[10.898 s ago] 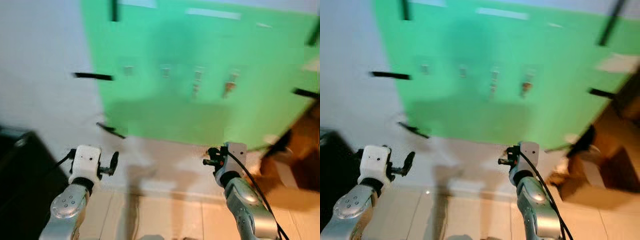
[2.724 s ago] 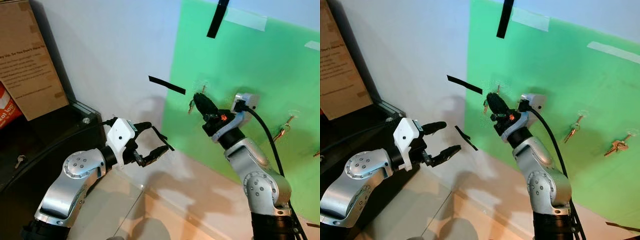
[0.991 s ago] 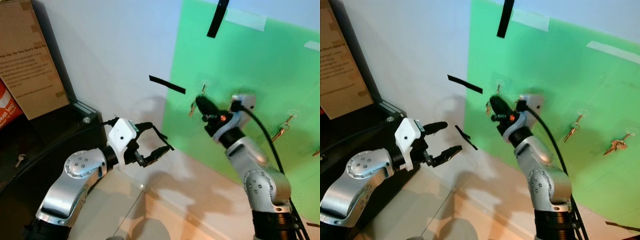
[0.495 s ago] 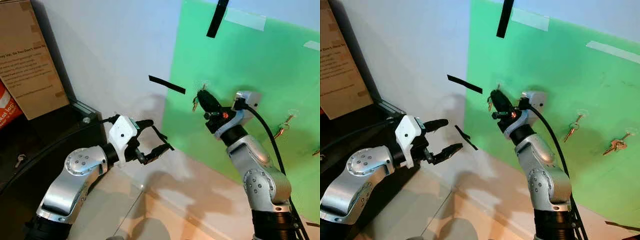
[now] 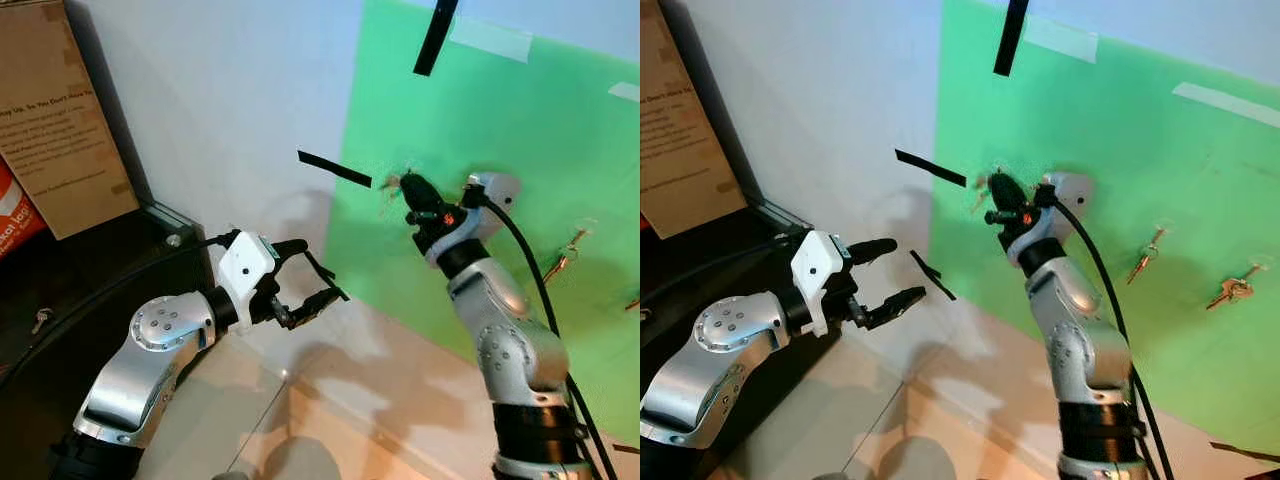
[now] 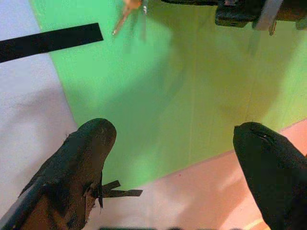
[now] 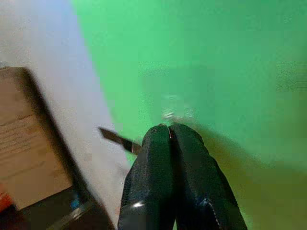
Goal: Hang keys on a hook
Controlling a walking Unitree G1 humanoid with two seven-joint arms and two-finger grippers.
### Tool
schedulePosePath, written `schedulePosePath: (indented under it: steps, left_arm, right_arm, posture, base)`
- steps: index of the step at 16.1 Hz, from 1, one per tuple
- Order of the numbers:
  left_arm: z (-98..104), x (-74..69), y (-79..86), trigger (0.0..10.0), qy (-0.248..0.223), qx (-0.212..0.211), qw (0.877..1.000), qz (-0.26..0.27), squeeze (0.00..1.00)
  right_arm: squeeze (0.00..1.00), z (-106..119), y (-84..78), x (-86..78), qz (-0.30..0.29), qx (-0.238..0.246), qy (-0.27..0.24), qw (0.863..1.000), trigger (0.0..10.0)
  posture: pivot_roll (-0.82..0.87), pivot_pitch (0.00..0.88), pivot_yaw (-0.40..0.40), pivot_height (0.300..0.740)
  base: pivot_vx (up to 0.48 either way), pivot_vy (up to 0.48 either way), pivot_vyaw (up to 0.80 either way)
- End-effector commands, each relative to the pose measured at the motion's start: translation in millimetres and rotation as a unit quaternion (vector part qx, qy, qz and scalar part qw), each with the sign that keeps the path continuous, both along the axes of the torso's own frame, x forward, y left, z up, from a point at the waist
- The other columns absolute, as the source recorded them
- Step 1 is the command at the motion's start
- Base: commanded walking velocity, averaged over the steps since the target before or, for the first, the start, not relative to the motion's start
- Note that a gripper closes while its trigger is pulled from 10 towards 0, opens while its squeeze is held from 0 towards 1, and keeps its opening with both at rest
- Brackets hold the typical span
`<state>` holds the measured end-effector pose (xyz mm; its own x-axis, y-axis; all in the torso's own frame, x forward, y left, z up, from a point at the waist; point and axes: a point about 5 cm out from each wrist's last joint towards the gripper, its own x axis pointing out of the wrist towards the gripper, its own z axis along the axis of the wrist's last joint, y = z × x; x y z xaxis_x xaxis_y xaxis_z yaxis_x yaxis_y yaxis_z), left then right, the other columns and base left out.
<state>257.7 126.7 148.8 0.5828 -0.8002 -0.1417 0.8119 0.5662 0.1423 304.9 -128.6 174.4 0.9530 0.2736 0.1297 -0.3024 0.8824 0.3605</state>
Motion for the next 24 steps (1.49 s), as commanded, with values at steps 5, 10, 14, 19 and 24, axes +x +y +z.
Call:
schedulePosePath:
  steps: [5,10,14,19,24]
  left_arm:
    - [-0.3,-0.2,-2.8,10.0,0.001,0.010,1.000,-0.012,0.13]
    - [-1.5,-1.1,-3.6,10.0,0.002,0.014,1.000,-0.017,0.12]
    - [-2.3,-1.8,-4.0,10.0,0.002,0.016,1.000,-0.021,0.12]
    - [-1.4,-1.6,-4.4,10.0,-0.001,0.016,1.000,-0.021,0.12]
    - [-1.6,-1.9,-5.2,10.0,0.000,0.014,1.000,-0.021,0.12]
  right_arm:
    - [0.00,-2.6,-26.3,3.2,-0.077,0.006,0.009,0.997,10.0]
    - [0.00,-25.6,-30.7,-13.1,-0.049,-0.053,0.052,0.996,10.0]
    - [0.00,-31.2,-31.2,-18.1,-0.050,-0.072,0.061,0.994,10.0]
    - [0.00,-13.8,-15.6,-20.5,0.005,-0.060,0.002,0.998,10.0]
    - [0.00,-13.3,11.1,-36.2,0.116,-0.093,-0.024,0.989,10.0]
  posture:
    - [0.04,0.000,-0.066,0.740]
    - [0.04,0.000,-0.065,0.740]
    - [0.04,0.000,-0.064,0.740]
    - [0.04,0.000,-0.064,0.740]
    - [0.04,0.000,-0.068,0.740]
  base:
    - [0.000,0.000,0.00]
    - [0.000,0.000,0.00]
    - [0.000,0.000,0.00]
    - [0.000,0.000,0.00]
    - [0.000,0.000,0.00]
